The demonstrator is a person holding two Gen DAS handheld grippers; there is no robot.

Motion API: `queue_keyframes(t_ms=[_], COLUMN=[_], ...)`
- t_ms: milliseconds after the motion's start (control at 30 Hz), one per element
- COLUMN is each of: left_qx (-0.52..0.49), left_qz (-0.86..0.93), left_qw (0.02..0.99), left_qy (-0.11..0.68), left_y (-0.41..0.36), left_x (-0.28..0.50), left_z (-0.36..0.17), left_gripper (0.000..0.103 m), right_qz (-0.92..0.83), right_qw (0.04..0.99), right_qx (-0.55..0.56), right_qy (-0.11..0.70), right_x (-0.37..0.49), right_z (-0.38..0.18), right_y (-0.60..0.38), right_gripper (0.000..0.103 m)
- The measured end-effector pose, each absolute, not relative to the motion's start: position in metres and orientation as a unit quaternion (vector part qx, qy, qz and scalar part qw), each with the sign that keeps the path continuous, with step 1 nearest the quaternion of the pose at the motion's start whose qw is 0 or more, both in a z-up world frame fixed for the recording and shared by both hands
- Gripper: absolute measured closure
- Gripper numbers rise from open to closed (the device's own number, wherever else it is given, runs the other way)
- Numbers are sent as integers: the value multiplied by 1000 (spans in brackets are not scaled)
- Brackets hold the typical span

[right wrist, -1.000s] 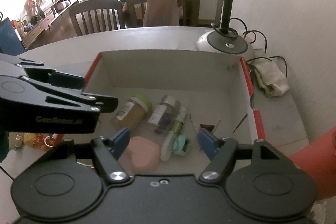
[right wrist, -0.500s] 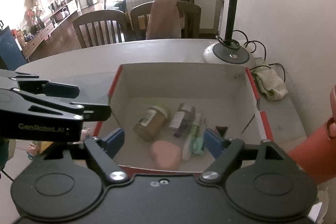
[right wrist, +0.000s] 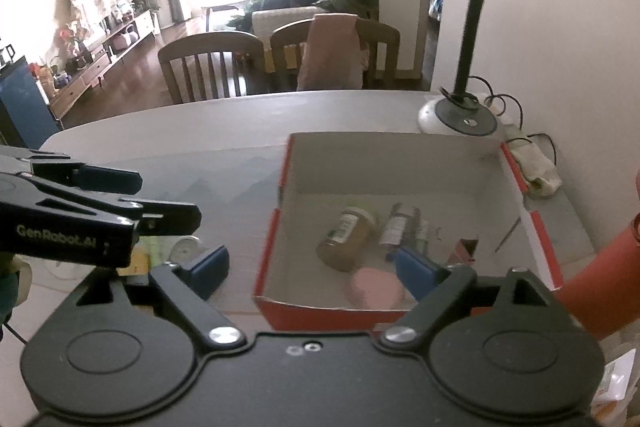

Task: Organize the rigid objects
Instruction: 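Withdraw both tools from the box back over the table items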

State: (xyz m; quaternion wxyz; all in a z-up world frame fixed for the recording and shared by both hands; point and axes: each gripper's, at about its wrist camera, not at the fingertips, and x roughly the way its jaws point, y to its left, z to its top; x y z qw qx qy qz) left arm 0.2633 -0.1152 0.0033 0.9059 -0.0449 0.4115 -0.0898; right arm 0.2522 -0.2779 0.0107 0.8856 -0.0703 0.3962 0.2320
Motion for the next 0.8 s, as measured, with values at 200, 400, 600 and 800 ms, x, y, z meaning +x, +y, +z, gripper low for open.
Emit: queue_keyframes(t_ms=[200,400,600,800], left_qx=[-57,-58,-52,-60], left_qz=[-91,-84,-74,-54], left_qw=[908,909,907,911], left_qy=[405,404,412,405], left_y=[-83,-52,-21,7], left_x=[241,223,206,192], left_z=[7,7,-3,-17], left_gripper=[22,18,13,1], right_qz=[244,253,256,260], right_qw=[887,889,885,878], right_qx=[-63,-50,-53,-52], right_qy=[386,379,385,399], right_x=[238,229,224,219], right_z=[13,13,5,-9], right_y=[-257,-238,-220,-203], right_gripper=[10,7,7,7])
